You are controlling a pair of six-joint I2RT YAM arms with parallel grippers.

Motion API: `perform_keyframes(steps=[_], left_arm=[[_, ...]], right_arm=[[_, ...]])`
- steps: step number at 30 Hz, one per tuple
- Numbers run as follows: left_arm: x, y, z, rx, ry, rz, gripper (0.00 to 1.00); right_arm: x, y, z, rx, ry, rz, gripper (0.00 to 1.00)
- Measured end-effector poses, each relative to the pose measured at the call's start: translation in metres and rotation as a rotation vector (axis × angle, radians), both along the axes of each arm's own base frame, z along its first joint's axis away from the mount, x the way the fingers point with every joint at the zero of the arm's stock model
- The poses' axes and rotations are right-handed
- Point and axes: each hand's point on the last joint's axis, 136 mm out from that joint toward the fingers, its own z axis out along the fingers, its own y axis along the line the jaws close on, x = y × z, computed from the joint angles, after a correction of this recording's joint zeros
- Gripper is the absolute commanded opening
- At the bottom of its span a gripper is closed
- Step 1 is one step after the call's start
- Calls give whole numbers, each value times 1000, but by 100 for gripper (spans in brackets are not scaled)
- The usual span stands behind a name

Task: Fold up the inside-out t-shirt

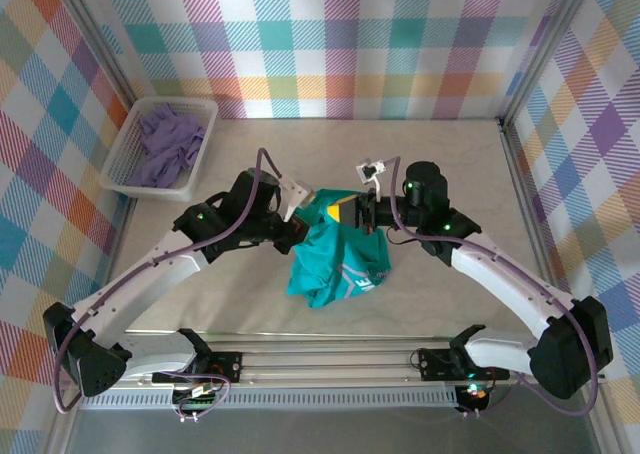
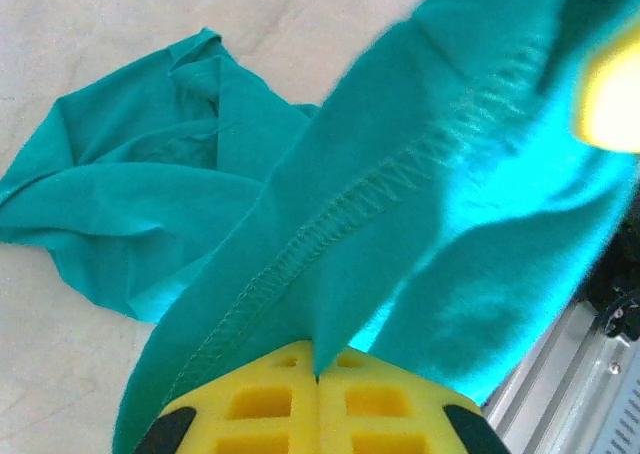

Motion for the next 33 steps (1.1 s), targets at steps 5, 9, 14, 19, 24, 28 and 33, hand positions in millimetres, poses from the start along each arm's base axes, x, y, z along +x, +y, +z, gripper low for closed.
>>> perform_keyframes(steps=[5, 9, 14, 19, 24, 28, 33], left_arm=[[-16, 5, 35, -136, -56, -10, 0], [-33, 18, 70, -279, -148, -14, 0], [-36, 26, 75, -333, -183, 8, 0], [-44, 21, 57, -338, -137, -42, 1], [-62, 3, 43, -375, -65, -165, 11], [-75, -3, 37, -379, -21, -223, 13], [-71, 1, 29, -335, -13, -191, 24]], right_arm=[[9, -8, -5, -32, 17, -62, 0], [7, -10, -3, -36, 12, -64, 0], [3, -11, 6, -23, -12, -52, 0], [2, -12, 6, -20, -4, -45, 0], [0, -12, 7, -9, 25, -33, 0], [9, -14, 8, 4, 33, -54, 0], [14, -15, 6, 3, 41, -67, 0]])
